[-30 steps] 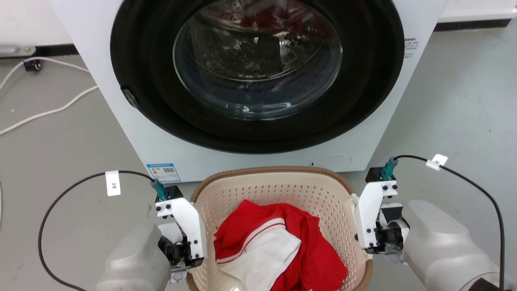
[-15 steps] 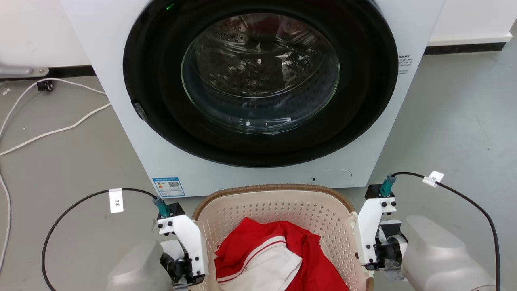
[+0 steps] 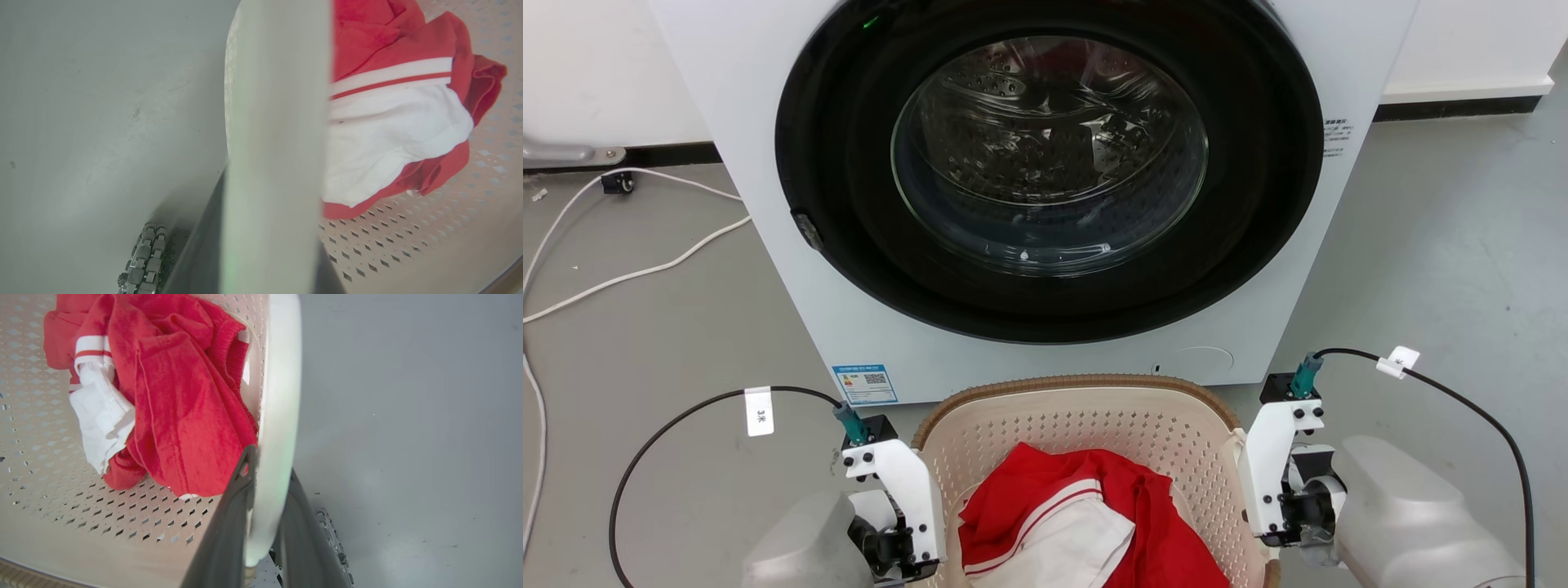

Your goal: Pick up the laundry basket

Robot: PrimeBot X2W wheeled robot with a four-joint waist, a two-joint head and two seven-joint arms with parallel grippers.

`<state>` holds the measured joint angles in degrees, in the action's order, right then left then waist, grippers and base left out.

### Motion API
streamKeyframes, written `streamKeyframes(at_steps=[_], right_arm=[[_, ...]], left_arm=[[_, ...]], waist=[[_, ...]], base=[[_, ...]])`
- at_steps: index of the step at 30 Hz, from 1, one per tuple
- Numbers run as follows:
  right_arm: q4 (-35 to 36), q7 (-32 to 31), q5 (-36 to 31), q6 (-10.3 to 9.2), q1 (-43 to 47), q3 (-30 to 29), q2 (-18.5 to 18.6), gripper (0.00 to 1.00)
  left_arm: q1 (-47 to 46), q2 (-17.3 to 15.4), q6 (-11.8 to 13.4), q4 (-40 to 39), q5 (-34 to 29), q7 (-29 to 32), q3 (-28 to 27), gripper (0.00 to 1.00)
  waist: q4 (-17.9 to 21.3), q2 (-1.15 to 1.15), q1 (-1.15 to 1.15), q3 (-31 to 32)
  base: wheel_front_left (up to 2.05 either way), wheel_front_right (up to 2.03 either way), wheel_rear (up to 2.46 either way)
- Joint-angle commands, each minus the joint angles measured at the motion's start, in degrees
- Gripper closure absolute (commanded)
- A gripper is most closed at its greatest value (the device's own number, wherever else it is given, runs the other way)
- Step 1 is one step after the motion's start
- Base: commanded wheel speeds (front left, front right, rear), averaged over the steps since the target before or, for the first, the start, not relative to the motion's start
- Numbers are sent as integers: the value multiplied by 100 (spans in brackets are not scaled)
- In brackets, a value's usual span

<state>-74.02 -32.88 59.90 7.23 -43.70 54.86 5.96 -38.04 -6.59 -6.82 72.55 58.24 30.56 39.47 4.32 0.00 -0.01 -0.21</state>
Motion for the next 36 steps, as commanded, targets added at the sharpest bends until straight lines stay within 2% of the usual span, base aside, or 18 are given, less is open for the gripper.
streamKeyframes(at_steps=[1,36], right_arm=[[42,21,-16,47,-15,7,-159,100],[40,-51,-65,47,4,-153,-155,100]], left_arm=[[-8,201,-119,-103,96,0,-8,100],[-119,151,-120,-19,307,-70,150,100]], waist=[[1,0,1,-8],[31,0,1,-29]], base=[[0,0,0],[0,0,0]])
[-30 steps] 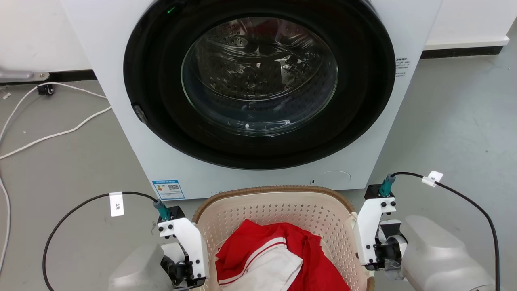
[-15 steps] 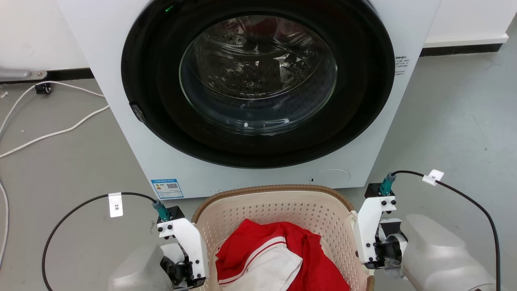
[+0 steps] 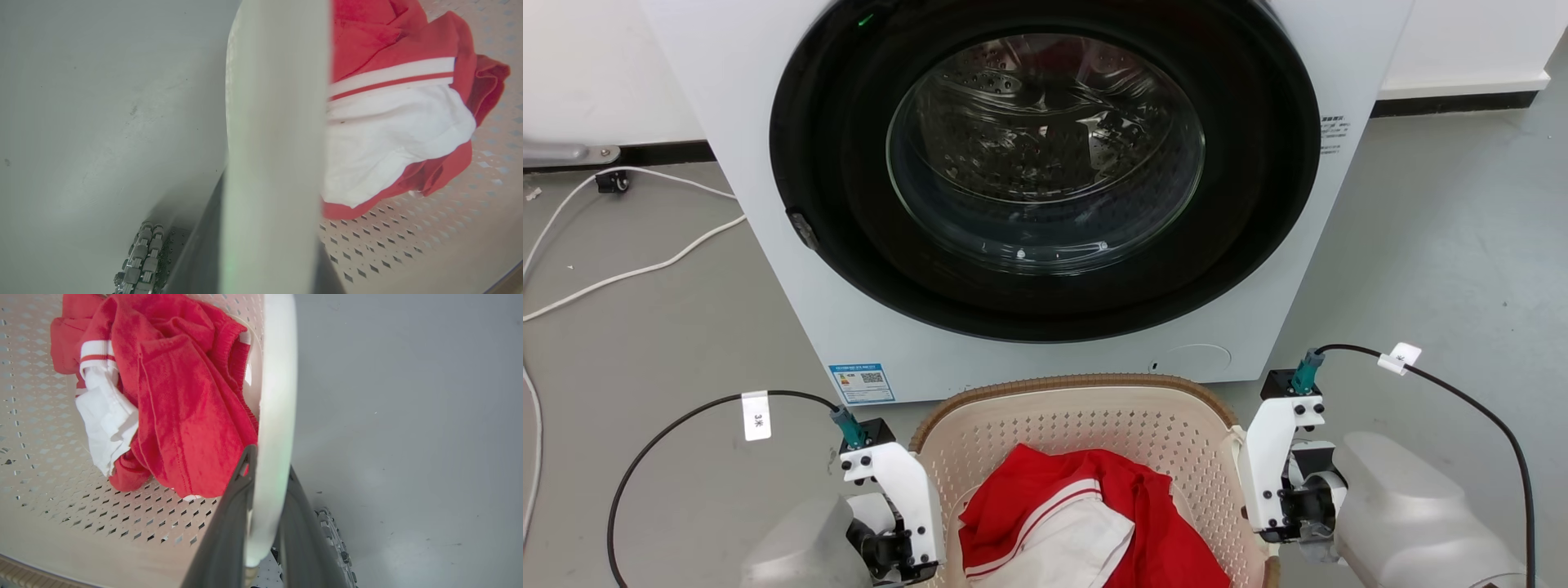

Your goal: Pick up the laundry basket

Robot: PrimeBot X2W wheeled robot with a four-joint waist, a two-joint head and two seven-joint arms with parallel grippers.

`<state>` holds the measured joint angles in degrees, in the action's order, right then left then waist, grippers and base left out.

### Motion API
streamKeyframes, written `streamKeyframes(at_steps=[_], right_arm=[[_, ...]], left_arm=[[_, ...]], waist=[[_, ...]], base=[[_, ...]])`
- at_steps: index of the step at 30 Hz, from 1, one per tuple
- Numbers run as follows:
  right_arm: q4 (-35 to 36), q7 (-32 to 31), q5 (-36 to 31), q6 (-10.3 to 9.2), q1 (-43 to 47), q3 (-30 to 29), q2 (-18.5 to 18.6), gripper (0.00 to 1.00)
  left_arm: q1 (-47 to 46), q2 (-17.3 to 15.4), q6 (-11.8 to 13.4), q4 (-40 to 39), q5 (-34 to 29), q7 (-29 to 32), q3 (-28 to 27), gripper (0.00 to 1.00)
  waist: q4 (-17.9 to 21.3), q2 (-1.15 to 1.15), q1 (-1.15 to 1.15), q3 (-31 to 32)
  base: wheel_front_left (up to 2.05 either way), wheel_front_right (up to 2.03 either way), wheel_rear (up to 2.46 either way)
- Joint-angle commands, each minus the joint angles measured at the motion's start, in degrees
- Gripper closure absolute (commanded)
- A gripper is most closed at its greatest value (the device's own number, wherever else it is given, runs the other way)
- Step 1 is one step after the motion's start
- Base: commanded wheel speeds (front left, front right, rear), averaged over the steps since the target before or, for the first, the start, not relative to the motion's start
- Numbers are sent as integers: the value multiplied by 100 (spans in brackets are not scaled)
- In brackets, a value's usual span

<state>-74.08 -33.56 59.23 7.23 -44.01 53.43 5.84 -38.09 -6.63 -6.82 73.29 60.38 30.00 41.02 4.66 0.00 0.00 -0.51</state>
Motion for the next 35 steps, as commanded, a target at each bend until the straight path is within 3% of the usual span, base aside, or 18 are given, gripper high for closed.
streamKeyframes(at_steps=[1,35], right_arm=[[45,19,1,47,36,-16,-142,100],[45,35,-145,47,66,-194,-156,100]], left_arm=[[-115,156,-120,-90,98,-19,-2,100],[-101,176,-120,-46,255,-88,123,100]], waist=[[-5,0,0,4],[-31,0,0,6]], base=[[0,0,0],[0,0,0]])
